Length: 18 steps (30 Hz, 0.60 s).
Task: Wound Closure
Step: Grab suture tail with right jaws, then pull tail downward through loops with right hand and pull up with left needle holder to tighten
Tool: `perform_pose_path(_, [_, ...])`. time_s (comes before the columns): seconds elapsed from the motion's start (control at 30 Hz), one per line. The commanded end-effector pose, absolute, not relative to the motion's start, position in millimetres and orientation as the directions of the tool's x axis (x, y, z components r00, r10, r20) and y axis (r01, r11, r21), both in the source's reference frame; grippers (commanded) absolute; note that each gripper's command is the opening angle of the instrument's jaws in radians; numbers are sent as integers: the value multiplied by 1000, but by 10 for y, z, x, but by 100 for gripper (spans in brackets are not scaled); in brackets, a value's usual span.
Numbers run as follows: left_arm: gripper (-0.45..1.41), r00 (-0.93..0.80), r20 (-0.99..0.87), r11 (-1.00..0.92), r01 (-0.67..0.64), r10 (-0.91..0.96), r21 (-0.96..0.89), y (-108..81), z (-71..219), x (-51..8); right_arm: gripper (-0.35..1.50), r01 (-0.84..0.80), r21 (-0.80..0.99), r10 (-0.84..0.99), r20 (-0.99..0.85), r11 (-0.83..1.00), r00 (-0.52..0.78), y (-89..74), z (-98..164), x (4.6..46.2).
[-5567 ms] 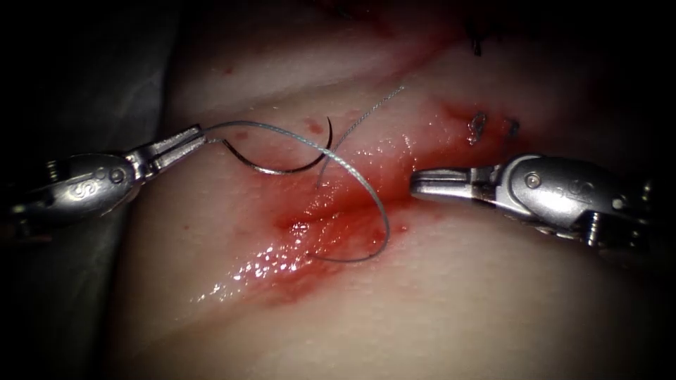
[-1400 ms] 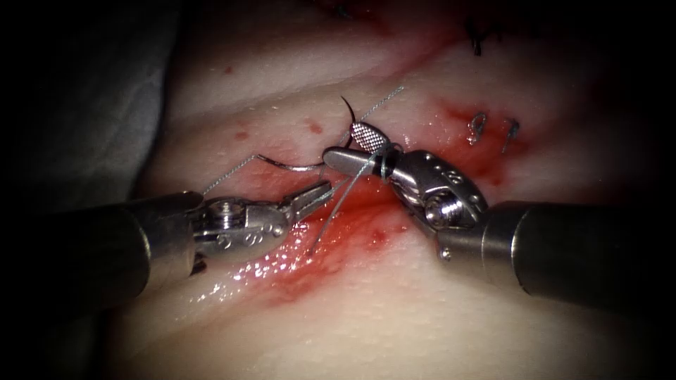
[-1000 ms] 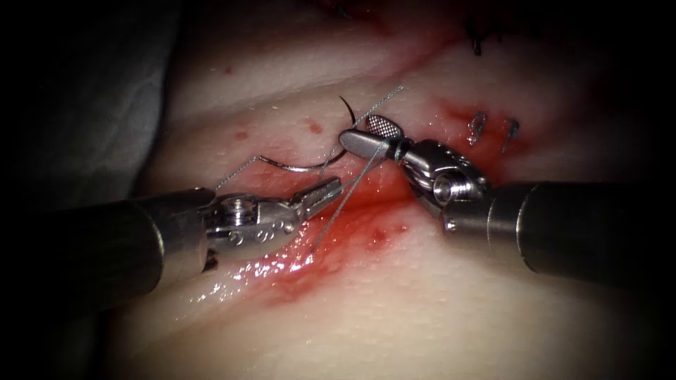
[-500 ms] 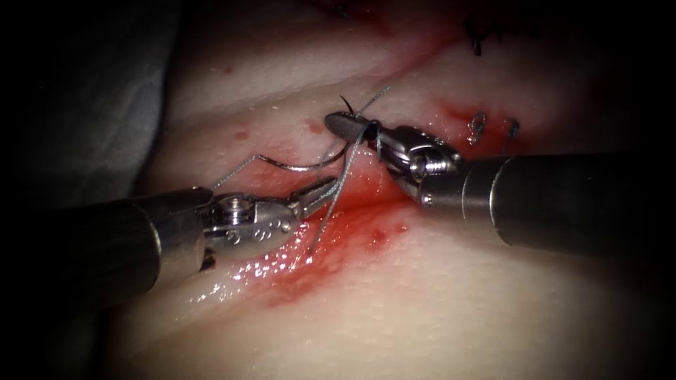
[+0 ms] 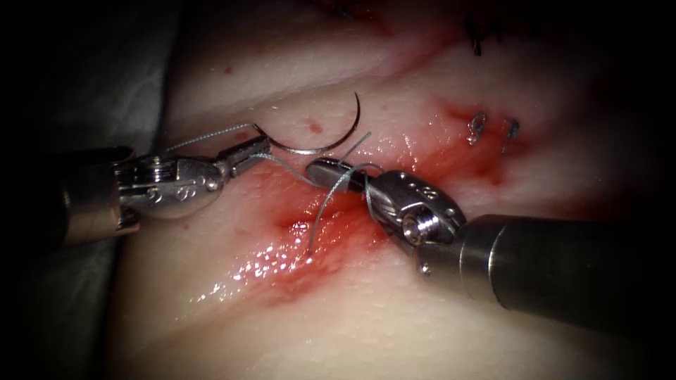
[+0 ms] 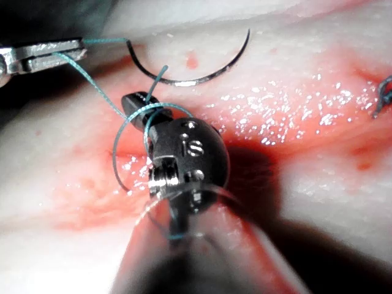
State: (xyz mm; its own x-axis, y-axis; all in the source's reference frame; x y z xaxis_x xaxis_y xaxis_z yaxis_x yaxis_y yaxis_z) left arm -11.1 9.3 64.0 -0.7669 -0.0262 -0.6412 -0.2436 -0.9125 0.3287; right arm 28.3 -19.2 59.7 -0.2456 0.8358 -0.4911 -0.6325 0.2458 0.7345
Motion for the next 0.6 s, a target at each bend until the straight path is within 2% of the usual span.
perform_pose_path(0.03, [-45,-762,-647,-910,-256,-19,327,103,643,-113,-35,-635,728,837,-497,259,-229,-208,605,293])
perform_pose_path(0.23, [-45,-742,-670,-881,-329,19,339,180,637,-107,-35,-640,704,835,-522,306,-175,-231,612,295])
perform_pose_path(0.6, [-45,-751,-658,-864,-362,48,350,254,677,-124,-35,-635,648,798,-597,420,-82,-262,590,296])
